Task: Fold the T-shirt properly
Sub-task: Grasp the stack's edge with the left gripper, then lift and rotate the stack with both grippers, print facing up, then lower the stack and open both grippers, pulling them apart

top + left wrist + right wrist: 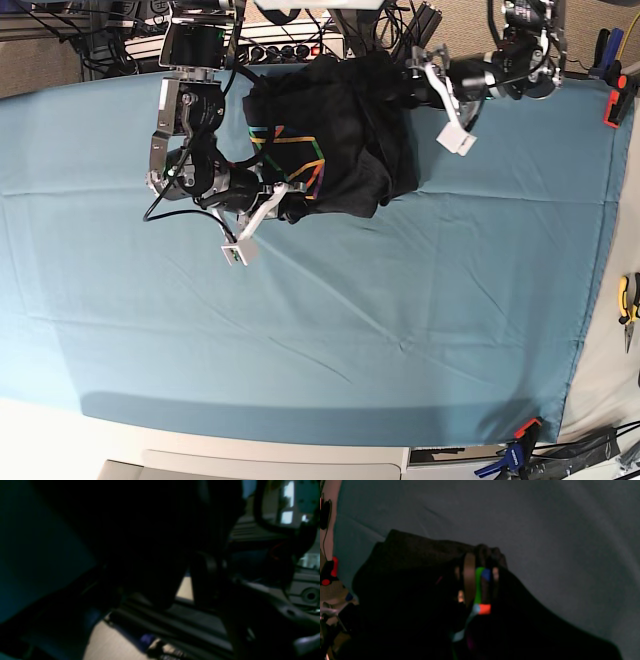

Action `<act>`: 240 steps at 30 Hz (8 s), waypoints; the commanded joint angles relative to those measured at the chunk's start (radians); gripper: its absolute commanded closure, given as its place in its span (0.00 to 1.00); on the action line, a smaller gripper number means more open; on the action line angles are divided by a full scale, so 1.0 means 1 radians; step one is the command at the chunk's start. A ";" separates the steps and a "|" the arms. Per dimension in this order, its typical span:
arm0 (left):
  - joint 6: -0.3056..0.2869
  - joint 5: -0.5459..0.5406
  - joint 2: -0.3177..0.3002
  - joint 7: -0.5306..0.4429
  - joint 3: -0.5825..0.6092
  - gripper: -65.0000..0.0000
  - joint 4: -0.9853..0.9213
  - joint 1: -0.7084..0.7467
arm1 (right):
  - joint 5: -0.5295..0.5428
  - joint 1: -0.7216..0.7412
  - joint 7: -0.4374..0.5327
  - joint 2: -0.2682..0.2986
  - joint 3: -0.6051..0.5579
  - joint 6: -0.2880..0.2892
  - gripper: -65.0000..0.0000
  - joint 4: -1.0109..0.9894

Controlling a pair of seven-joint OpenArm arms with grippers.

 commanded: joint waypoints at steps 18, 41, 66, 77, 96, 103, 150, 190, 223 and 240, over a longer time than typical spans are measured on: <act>-0.007 0.023 0.055 -0.016 0.147 0.36 0.014 -0.051 | 0.010 0.016 0.014 0.001 0.000 0.004 1.00 0.018; 0.025 0.126 0.072 -0.068 0.147 1.00 0.014 -0.095 | 0.010 0.016 0.017 0.001 0.000 0.004 1.00 0.018; 0.019 0.219 0.008 -0.079 0.147 1.00 0.014 -0.145 | 0.010 0.016 -0.003 0.001 0.001 0.019 1.00 0.018; 0.019 0.230 -0.058 -0.099 0.148 1.00 0.014 -0.274 | 0.014 0.004 -0.038 0.000 0.001 0.017 1.00 0.019; 0.026 0.233 -0.198 -0.112 0.268 1.00 0.013 -0.407 | 0.013 -0.229 0.000 0.000 0.000 0.018 1.00 0.273; 0.026 0.240 -0.233 -0.114 0.466 1.00 0.013 -0.459 | 0.007 -0.294 0.051 -0.005 0.001 0.006 1.00 0.329; 0.026 0.249 -0.315 -0.141 0.602 1.00 0.008 -0.679 | 0.072 -0.529 0.127 -0.091 0.008 0.003 1.00 0.386; -0.047 0.352 -0.389 -0.049 0.958 1.00 -0.137 -0.892 | 0.035 -0.524 0.119 -0.090 -0.006 0.003 1.00 0.386; 0.145 0.749 -0.404 -0.184 0.966 0.58 -0.139 -1.007 | 0.018 -0.523 0.118 -0.090 -0.006 0.004 1.00 0.386; 0.254 0.608 -0.380 -0.176 0.744 0.58 -0.138 -1.141 | -0.038 -0.460 0.103 -0.088 -0.006 0.104 0.93 0.706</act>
